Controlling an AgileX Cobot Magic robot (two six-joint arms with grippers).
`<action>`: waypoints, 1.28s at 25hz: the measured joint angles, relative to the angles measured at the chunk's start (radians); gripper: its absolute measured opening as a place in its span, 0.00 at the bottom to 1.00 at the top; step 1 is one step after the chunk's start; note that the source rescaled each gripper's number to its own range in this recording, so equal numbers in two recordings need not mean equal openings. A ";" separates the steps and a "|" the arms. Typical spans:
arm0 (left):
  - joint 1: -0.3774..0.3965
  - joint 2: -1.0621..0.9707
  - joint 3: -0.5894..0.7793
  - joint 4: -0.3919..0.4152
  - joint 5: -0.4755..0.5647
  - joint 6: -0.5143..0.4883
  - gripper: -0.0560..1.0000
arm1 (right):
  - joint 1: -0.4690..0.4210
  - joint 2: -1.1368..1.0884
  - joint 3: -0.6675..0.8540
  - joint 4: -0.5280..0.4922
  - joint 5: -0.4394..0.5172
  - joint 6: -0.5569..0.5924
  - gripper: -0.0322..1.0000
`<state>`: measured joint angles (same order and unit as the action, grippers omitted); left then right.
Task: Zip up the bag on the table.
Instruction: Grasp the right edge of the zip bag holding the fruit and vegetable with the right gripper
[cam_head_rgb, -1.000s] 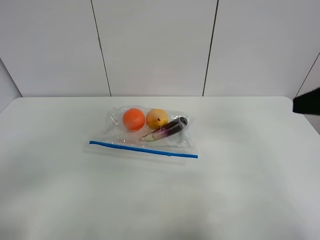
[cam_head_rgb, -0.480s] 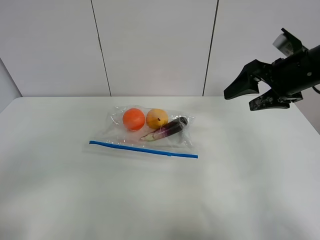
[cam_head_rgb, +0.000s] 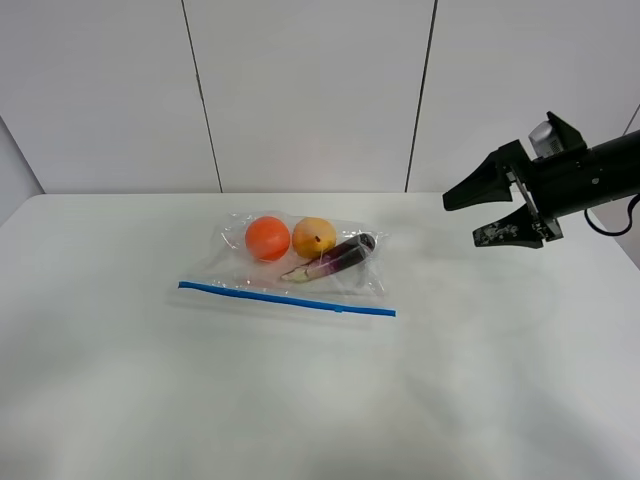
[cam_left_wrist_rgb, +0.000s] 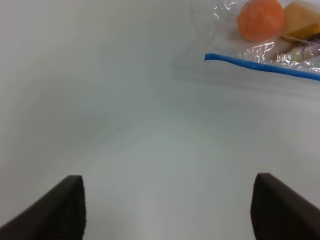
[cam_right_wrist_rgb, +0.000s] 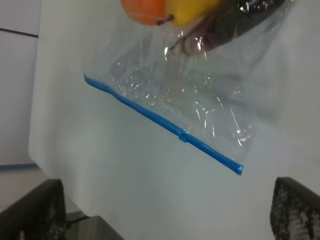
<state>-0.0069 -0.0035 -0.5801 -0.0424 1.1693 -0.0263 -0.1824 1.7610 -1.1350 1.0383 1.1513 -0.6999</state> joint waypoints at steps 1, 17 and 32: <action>0.000 0.000 0.000 0.000 0.000 0.000 0.94 | 0.008 0.020 0.000 0.002 0.000 0.000 1.00; 0.000 0.000 0.000 0.000 0.000 0.000 0.94 | 0.024 0.245 0.182 0.216 -0.036 -0.207 0.98; 0.000 0.000 0.000 0.000 0.000 0.000 0.94 | 0.161 0.386 0.127 0.300 -0.062 -0.241 0.96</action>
<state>-0.0069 -0.0035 -0.5801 -0.0424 1.1693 -0.0263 -0.0211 2.1467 -1.0078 1.3378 1.0895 -0.9413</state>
